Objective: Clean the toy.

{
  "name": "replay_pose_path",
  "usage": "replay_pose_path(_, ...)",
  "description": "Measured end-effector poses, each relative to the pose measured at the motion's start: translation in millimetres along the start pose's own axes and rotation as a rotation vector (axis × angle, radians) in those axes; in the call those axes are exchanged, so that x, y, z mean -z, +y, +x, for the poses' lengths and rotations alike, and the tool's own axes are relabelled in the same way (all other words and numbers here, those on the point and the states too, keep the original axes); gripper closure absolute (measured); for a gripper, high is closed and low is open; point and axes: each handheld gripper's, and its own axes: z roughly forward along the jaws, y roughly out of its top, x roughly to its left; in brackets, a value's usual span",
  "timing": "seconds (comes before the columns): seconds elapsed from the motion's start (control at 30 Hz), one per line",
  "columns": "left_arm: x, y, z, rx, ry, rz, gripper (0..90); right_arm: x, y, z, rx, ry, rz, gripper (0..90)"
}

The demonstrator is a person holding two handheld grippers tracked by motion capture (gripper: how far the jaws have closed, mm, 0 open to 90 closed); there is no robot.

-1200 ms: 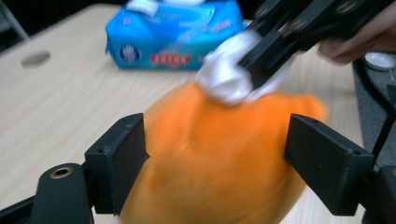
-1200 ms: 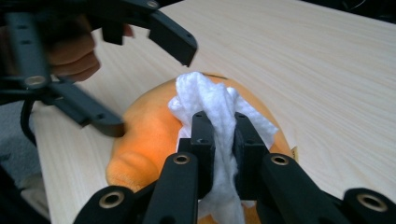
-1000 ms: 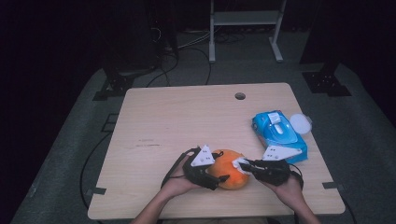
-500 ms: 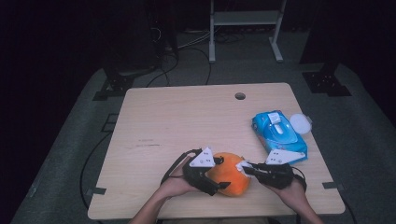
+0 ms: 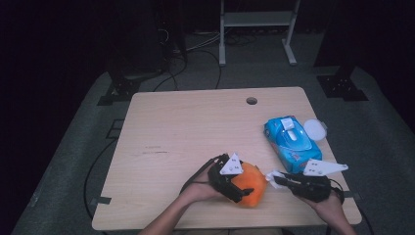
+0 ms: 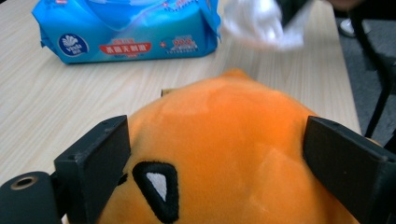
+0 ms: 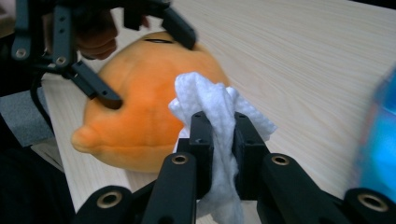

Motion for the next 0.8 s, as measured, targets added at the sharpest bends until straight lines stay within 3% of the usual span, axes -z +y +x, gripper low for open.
replay_pose_path(0.07, 0.4, 0.0, -3.2, -0.014, 0.001, 0.014, 12.8, 6.5, -5.6, -6.7, -0.014, -0.02, 0.013, 78.8)
replay_pose_path(0.17, 4.3, 0.7, -4.0, -0.014, 0.015, 0.028, 25.8, 7.2, -14.7, -14.5, -0.029, -0.032, 0.044, 77.9)
replay_pose_path(0.33, 9.4, -1.9, -10.5, -0.012, 0.051, 0.01, 40.7, 4.7, -24.7, -24.5, -0.064, -0.045, 0.07, 77.4)
replay_pose_path(0.57, 20.4, -2.4, -4.7, 0.076, 0.04, -0.061, 45.7, -4.1, -34.7, -28.2, -0.063, -0.043, 0.148, 63.3)
replay_pose_path(0.8, 27.5, -1.6, 3.8, 0.096, 0.071, -0.078, 48.6, -5.3, -35.0, -26.8, -0.056, -0.042, 0.136, 53.1)
